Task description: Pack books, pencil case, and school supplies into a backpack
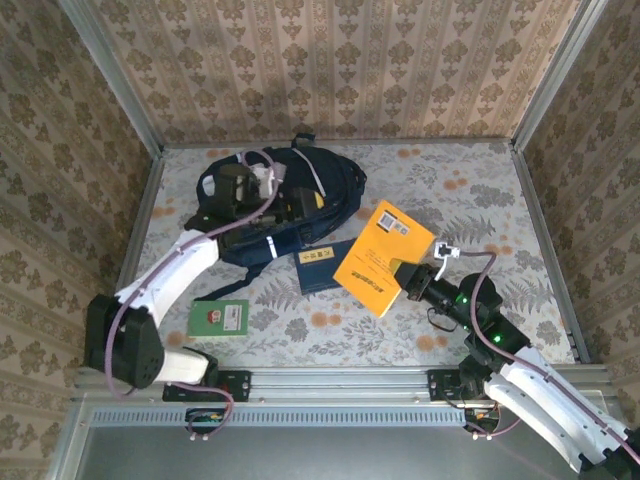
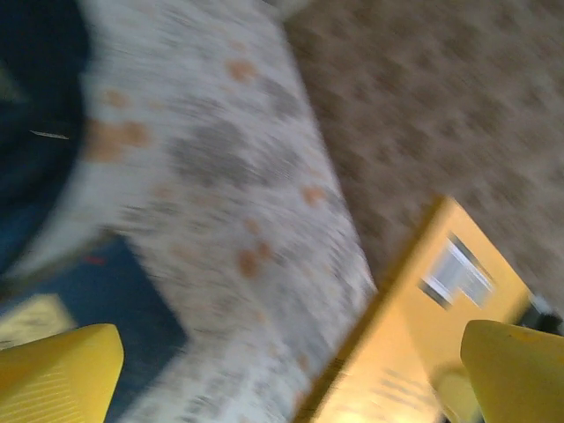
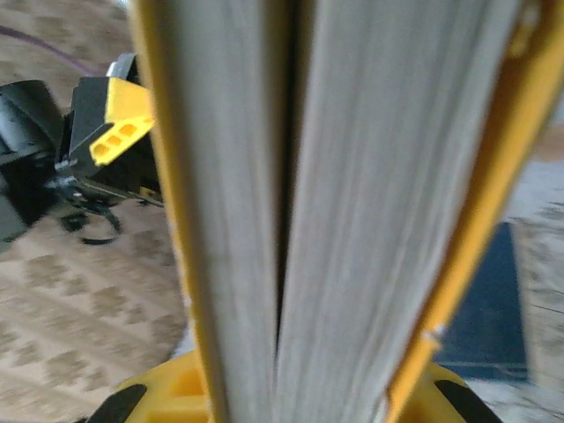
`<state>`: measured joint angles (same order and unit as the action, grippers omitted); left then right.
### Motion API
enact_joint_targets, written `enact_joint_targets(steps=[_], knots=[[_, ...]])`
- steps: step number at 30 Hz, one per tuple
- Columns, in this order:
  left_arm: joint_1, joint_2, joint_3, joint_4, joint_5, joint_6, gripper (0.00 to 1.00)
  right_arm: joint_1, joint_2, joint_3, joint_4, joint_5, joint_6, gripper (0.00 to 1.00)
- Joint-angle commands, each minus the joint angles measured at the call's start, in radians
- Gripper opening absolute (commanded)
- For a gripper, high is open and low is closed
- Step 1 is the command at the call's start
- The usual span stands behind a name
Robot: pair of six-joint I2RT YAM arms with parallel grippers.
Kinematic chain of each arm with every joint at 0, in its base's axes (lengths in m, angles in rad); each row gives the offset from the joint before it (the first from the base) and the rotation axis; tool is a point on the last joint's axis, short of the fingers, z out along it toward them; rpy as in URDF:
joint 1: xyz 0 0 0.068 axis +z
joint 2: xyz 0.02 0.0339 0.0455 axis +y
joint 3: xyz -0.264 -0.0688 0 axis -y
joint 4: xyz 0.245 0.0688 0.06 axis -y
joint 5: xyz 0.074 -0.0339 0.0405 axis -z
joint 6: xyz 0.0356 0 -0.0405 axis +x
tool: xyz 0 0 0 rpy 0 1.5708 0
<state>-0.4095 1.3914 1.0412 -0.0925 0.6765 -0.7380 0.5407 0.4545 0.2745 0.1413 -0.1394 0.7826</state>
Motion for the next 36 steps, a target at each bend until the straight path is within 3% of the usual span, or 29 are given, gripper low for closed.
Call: enact_joint_targets(steps=[1, 6, 10, 16, 23, 33, 36], knots=[[0.044, 0.092, 0.078, -0.145, -0.179, -0.006, 1.00, -0.014, -0.004, 0.017, -0.122, 0.121, -0.058, 0.00], [0.044, 0.296, 0.288, -0.234, -0.188, 0.021, 1.00, -0.026, 0.034, 0.006, -0.122, 0.124, -0.081, 0.00], [0.054, 0.403, 0.424, -0.237, -0.203, 0.027, 0.84, -0.034, 0.048, 0.014, -0.123, 0.131, -0.117, 0.00], [0.070, 0.554, 0.574, -0.206, -0.229, -0.033, 0.74, -0.047, 0.067, 0.007, -0.111, 0.154, -0.139, 0.00], [0.066, 0.763, 0.801, -0.177, -0.156, -0.083, 0.64, -0.076, 0.096, -0.021, -0.057, 0.154, -0.129, 0.00], [0.036, 0.914, 0.907, -0.165, -0.140, -0.145, 0.53, -0.110, 0.092, -0.033, -0.050, 0.153, -0.131, 0.00], [0.019, 0.953, 0.947, -0.164, -0.132, -0.153, 0.45, -0.116, 0.096, -0.037, -0.043, 0.151, -0.128, 0.00]])
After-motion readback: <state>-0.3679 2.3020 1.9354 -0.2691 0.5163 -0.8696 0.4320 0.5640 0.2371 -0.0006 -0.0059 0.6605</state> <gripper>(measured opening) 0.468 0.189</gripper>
